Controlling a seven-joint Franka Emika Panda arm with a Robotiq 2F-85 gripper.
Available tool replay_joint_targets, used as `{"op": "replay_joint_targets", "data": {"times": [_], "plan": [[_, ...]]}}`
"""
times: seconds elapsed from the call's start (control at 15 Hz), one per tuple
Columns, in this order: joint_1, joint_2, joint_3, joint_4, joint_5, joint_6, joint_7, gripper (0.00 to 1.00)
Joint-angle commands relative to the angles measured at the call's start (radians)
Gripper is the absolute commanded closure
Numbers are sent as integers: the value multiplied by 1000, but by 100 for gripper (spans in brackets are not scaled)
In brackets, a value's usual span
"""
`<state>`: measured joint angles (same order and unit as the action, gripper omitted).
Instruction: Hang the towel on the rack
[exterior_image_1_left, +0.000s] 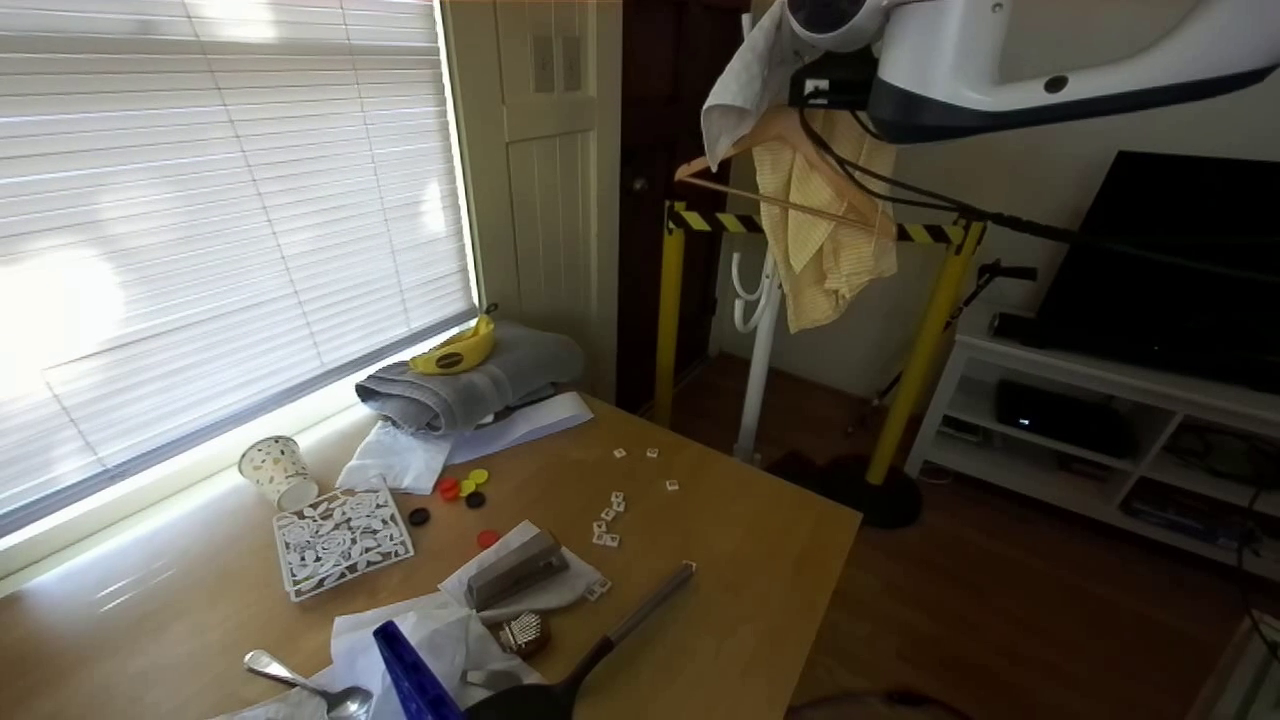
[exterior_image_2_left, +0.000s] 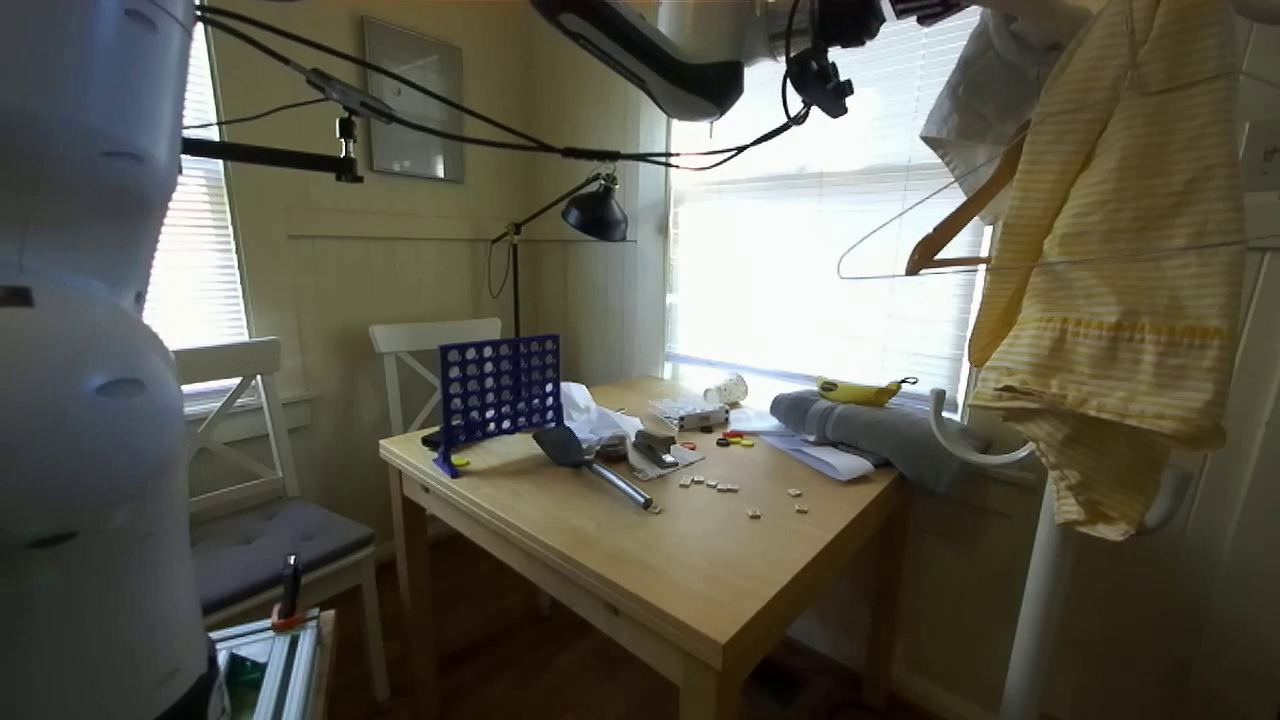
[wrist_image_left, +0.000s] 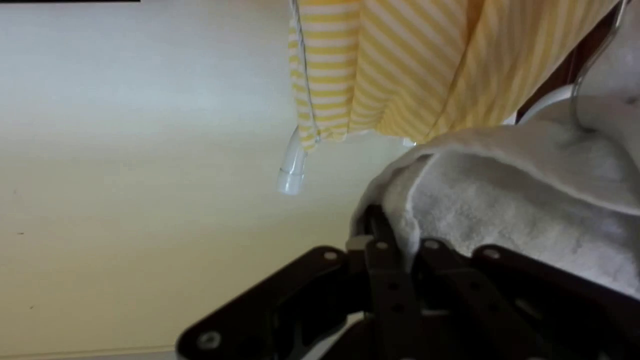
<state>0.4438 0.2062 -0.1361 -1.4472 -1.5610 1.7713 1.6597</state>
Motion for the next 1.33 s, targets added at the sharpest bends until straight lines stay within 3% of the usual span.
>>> {"op": "replay_joint_targets", "data": {"times": [0.0,0.47,1.27], "plan": [[-119,13,129,-17,10,16,-28,99],[-193,55,236,-17,49,83,-189,99],[-216,67,260,-21,154,156,-440,99]]}}
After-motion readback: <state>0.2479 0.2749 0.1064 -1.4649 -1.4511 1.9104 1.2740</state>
